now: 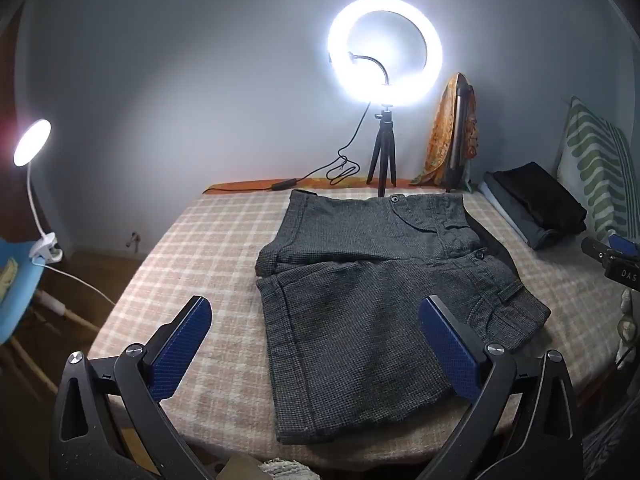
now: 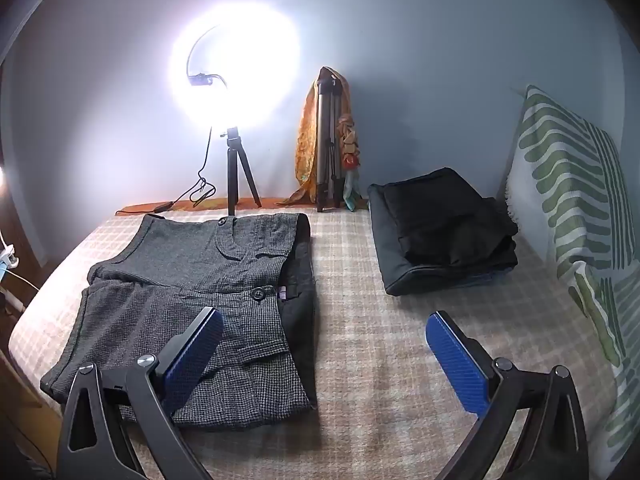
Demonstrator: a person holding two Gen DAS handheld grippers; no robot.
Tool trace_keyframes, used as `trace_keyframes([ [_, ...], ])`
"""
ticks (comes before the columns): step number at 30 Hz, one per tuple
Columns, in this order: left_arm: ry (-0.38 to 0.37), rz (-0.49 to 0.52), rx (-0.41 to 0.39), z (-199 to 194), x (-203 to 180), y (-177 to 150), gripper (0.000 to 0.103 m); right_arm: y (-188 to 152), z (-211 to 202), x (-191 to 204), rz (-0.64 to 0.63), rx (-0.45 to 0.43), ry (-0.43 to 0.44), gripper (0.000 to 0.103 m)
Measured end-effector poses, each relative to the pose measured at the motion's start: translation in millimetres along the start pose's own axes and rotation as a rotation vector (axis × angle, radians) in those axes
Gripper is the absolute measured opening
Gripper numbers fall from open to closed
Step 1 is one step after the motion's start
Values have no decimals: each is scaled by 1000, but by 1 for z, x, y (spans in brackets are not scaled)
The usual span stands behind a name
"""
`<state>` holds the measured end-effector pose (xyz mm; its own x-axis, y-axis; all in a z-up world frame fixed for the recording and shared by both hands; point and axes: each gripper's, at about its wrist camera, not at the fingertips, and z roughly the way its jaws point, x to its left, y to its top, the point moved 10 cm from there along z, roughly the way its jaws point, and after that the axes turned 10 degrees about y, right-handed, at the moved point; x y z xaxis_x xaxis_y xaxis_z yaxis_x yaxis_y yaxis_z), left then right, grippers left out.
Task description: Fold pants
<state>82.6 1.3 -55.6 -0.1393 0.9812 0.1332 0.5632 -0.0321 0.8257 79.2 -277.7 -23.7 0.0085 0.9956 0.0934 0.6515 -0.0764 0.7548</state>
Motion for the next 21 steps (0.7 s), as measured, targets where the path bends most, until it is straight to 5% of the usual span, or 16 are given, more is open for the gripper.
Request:
trace_keyframes([
  [21, -4, -19, -6, -3, 5, 1, 103, 1, 1, 5, -5, 4, 10, 103],
])
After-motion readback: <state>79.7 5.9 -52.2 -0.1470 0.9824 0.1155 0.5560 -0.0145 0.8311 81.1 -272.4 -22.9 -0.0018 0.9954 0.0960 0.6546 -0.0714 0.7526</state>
